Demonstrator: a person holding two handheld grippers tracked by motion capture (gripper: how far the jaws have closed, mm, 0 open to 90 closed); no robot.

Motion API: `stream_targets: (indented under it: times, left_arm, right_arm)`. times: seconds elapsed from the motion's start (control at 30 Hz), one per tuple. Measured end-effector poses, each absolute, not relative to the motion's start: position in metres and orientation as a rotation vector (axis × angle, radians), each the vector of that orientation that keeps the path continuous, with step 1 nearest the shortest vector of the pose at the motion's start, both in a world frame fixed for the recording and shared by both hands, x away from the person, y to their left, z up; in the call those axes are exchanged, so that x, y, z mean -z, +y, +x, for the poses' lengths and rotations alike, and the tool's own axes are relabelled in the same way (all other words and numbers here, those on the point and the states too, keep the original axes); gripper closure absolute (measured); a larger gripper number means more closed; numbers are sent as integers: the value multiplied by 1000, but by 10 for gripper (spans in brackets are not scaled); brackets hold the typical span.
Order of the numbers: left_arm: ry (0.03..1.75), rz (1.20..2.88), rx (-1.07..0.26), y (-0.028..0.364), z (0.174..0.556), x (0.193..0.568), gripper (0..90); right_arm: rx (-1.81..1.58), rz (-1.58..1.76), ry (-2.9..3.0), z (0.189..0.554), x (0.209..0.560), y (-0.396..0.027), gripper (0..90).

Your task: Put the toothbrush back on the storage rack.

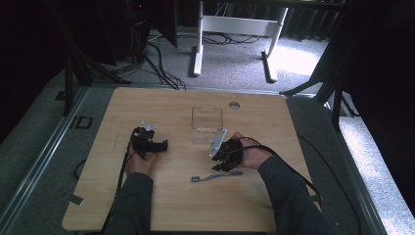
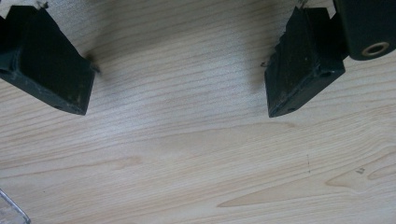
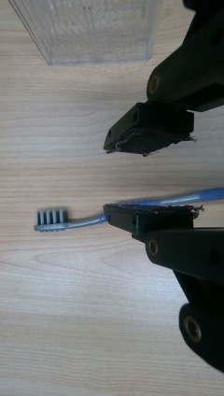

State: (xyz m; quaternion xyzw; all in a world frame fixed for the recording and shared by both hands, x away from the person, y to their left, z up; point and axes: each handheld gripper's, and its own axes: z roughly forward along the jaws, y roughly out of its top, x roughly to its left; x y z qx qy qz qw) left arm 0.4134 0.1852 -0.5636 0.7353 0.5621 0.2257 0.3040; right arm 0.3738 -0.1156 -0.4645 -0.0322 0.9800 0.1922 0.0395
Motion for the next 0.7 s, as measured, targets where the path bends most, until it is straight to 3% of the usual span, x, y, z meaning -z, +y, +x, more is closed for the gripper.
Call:
stream_targets:
  times: [0.7]
  left_arm:
    - [1489,1948,-598,185,413,564,86]
  right_arm:
    - [-512,-162,3040,372,469,-110,626]
